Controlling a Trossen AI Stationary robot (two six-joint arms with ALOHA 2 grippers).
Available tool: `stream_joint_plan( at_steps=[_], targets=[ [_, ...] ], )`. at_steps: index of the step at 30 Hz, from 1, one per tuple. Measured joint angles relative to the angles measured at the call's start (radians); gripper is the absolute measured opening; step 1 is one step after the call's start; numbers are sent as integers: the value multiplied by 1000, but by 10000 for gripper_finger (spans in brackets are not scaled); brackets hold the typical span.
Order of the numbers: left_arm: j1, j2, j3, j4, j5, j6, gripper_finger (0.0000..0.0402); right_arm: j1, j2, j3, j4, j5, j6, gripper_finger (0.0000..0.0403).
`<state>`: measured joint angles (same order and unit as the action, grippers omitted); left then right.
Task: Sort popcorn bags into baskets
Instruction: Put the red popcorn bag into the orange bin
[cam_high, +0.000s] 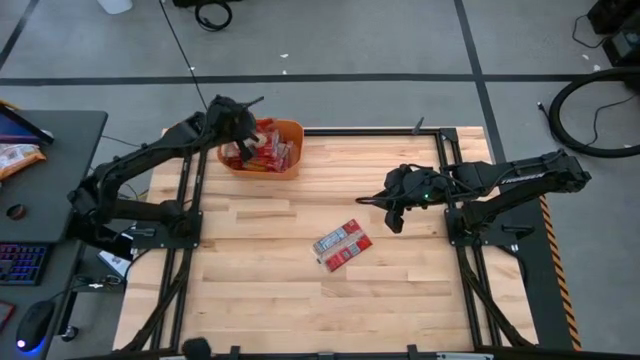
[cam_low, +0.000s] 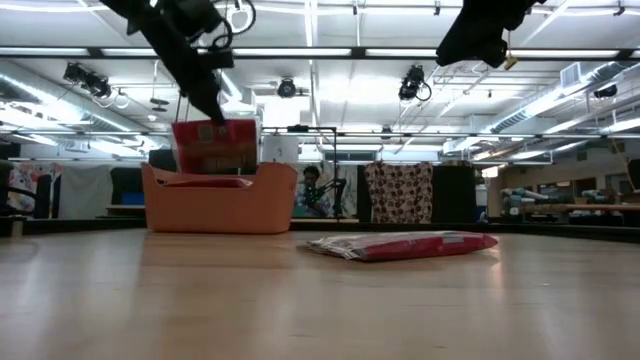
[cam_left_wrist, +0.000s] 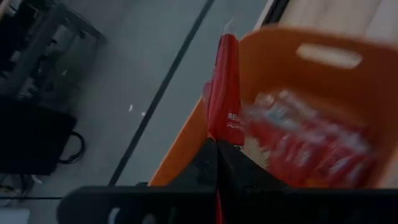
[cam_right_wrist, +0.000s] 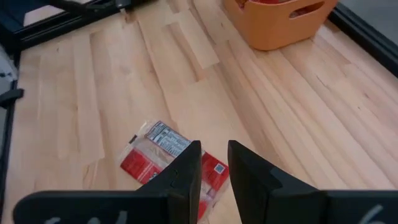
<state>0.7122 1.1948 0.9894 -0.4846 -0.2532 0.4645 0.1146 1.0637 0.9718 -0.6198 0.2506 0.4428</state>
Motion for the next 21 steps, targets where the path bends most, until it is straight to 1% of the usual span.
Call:
stream_joint_plan(
  at_steps=[5, 8, 11, 17, 21],
  targets=[
    [93, 69, 0, 35, 86, 116, 0, 0, 0, 0, 0, 51, 46, 85],
    [129, 102, 0, 74, 152, 148, 0, 0, 0, 0, 0, 78, 74, 85],
    [147, 130, 0, 76, 214, 151, 3, 0, 0, 0, 0, 100, 85, 85],
    [146, 179, 0, -34, 234, 152, 35, 0, 0, 0, 3, 100, 79, 85],
    [122, 196, 0, -162, 288, 147, 54, 0, 0, 0, 3, 113, 50, 85]
  ],
)
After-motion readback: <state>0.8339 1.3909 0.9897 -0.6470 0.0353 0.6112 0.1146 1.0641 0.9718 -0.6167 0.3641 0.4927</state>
